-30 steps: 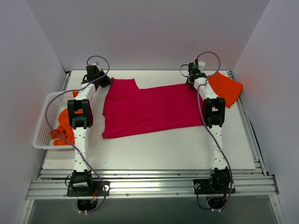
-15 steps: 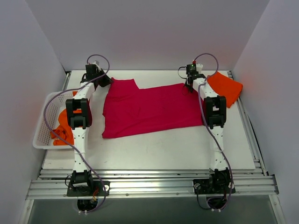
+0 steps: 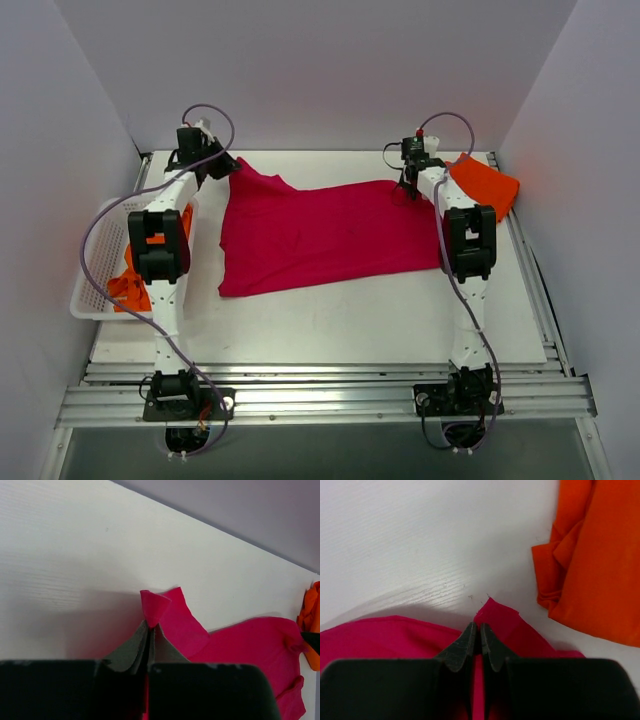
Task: Fold and stack the t-shirts
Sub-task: Grap the side of the flattened tshirt furthest away from the robot with both arms, then fold the other side of the tshirt into a rectangle
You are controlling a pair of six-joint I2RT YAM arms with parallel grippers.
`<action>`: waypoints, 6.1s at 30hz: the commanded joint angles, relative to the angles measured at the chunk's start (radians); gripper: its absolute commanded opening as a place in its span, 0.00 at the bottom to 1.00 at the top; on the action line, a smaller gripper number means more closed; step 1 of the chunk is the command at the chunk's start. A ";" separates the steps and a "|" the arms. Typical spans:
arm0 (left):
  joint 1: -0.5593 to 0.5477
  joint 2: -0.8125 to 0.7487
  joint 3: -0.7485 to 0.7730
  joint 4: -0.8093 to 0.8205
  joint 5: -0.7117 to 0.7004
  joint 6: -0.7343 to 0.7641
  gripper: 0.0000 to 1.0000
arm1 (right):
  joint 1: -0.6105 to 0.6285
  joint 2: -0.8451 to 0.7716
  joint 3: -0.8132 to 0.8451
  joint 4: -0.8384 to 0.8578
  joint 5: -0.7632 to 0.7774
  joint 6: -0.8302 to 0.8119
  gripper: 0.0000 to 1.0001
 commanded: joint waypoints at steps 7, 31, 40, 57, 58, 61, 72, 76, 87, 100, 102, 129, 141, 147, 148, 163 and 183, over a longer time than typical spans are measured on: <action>-0.032 -0.214 -0.175 0.098 0.009 0.041 0.02 | 0.006 -0.236 -0.145 0.048 0.069 0.017 0.00; -0.043 -0.658 -0.797 0.266 -0.036 0.097 0.02 | 0.012 -0.537 -0.591 0.127 0.114 0.055 0.00; -0.112 -0.793 -0.972 0.278 -0.129 0.134 0.02 | 0.019 -0.596 -0.680 0.137 0.131 0.071 0.00; -0.169 -0.990 -1.154 0.290 -0.246 0.154 0.02 | 0.022 -0.675 -0.791 0.143 0.181 0.095 0.00; -0.172 -1.004 -1.166 0.290 -0.254 0.154 0.02 | 0.022 -0.676 -0.794 0.144 0.186 0.095 0.00; -0.182 -1.027 -1.192 0.286 -0.284 0.165 0.02 | 0.019 -0.659 -0.798 0.137 0.206 0.095 0.00; -0.260 -1.087 -1.324 0.278 -0.404 0.120 0.02 | -0.030 -0.563 -0.866 0.147 0.230 0.135 0.14; -0.323 -1.110 -1.381 0.260 -0.482 0.074 0.02 | -0.034 -0.563 -0.895 0.129 0.269 0.170 0.90; -0.460 -1.242 -1.380 0.101 -0.801 -0.018 0.82 | 0.033 -0.739 -0.892 0.059 0.341 0.192 1.00; -0.437 -1.175 -1.378 0.308 -0.769 -0.008 0.73 | 0.360 -0.618 -0.667 0.230 0.028 0.160 0.92; -0.435 -1.146 -1.403 0.342 -0.739 -0.019 0.70 | 0.421 -0.531 -0.612 0.232 -0.013 0.158 0.91; -0.346 -1.170 -1.519 0.474 -0.665 -0.045 0.63 | 0.710 -0.041 -0.051 0.097 -0.013 0.117 0.87; -0.337 -1.162 -1.521 0.490 -0.654 -0.045 0.62 | 0.703 -0.010 -0.031 0.091 -0.016 0.104 0.57; -0.337 -1.147 -1.518 0.496 -0.648 -0.047 0.61 | 0.704 -0.024 -0.047 0.083 0.013 0.103 0.41; -0.337 -1.147 -1.518 0.496 -0.646 -0.047 0.61 | 0.705 -0.026 -0.048 0.080 0.017 0.103 0.35; -0.337 -1.156 -1.527 0.493 -0.642 -0.050 0.58 | 0.710 -0.095 -0.111 0.066 0.080 0.091 0.05; -0.340 -1.178 -1.530 0.488 -0.640 -0.055 0.56 | 0.746 -0.290 -0.326 0.068 0.181 0.091 0.07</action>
